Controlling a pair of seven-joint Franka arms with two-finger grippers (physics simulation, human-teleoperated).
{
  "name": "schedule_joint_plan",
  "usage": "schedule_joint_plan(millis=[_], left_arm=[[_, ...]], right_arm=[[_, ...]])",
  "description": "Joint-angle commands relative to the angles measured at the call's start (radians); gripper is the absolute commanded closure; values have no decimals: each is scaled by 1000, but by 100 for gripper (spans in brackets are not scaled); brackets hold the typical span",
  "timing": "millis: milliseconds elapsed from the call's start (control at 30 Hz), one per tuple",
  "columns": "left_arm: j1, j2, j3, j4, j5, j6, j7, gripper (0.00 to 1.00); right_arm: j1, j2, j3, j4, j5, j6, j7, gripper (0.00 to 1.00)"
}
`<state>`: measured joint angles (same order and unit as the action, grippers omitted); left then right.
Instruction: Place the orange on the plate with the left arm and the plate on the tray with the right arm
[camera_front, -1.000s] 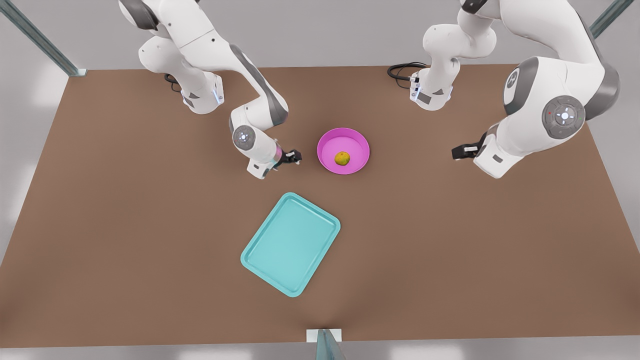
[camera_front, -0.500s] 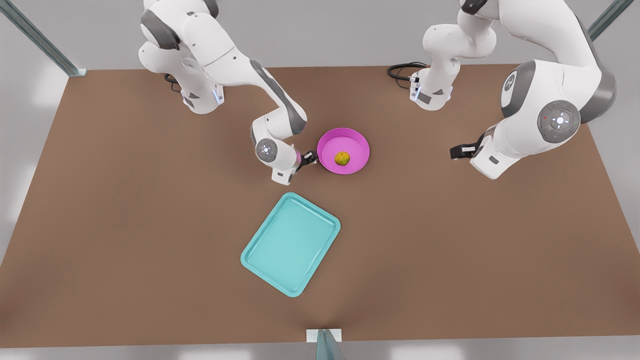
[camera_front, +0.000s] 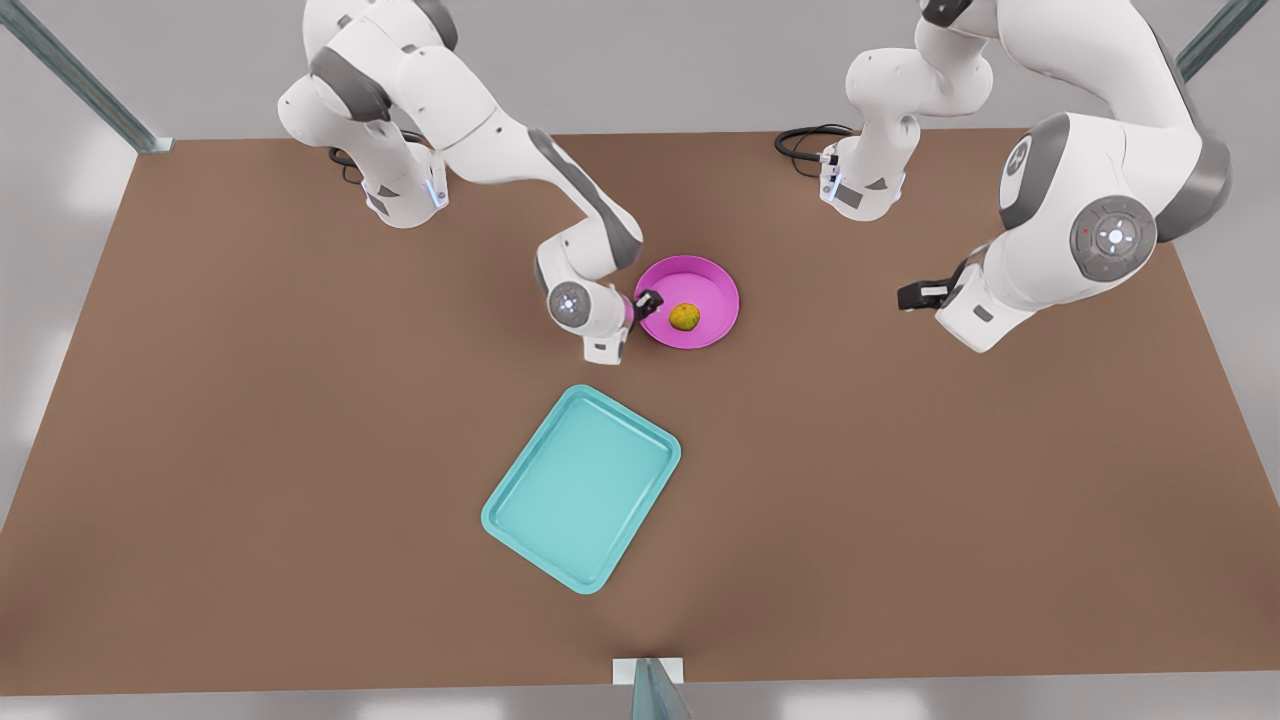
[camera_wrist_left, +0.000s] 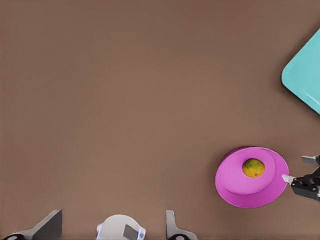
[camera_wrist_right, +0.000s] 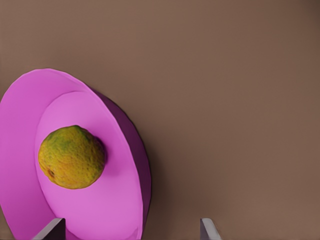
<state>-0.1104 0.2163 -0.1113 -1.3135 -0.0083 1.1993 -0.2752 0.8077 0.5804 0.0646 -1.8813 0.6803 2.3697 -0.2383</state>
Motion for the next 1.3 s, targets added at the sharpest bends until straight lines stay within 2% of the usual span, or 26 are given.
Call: schedule_joint_plan(millis=[0, 233, 300, 567, 600, 633, 700, 733, 833, 1000, 1100, 1267], left_arm=[[0, 0, -1, 0, 2, -3, 8, 0], [0, 0, 1, 0, 2, -1, 8, 0], [0, 1, 1, 0, 4, -1, 8, 0], [0, 2, -1, 0, 2, -1, 8, 0], [0, 2, -1, 0, 2, -1, 8, 0], [-2, 0, -1, 0, 2, -7, 8, 0], [-2, -2, -1, -1, 2, -7, 8, 0], [0, -2, -1, 0, 2, -6, 8, 0], [0, 0, -1, 0, 2, -1, 8, 0], [0, 0, -1, 0, 1, -1, 8, 0], [0, 2, -1, 0, 1, -1, 8, 0], [-2, -2, -1, 2, 1, -1, 7, 0]], right_arm=[[1, 25, 8, 25, 5, 0, -127, 0], [19, 58, 17, 60, 31, 0, -125, 0], [22, 61, 17, 60, 30, 2, -128, 11], [30, 107, 17, 74, 30, 13, -128, 12], [30, 107, 15, 74, 30, 11, -128, 19], [30, 107, 17, 76, 30, 11, -128, 32], [30, 107, 17, 77, 30, 5, -128, 51], [30, 107, 15, 77, 30, 3, -128, 58], [28, 105, 17, 77, 30, 2, -127, 61], [28, 105, 17, 87, 28, -3, -128, 75], [27, 99, 17, 90, 30, -6, -128, 79], [7, 85, 9, 116, 31, -61, -127, 79]])
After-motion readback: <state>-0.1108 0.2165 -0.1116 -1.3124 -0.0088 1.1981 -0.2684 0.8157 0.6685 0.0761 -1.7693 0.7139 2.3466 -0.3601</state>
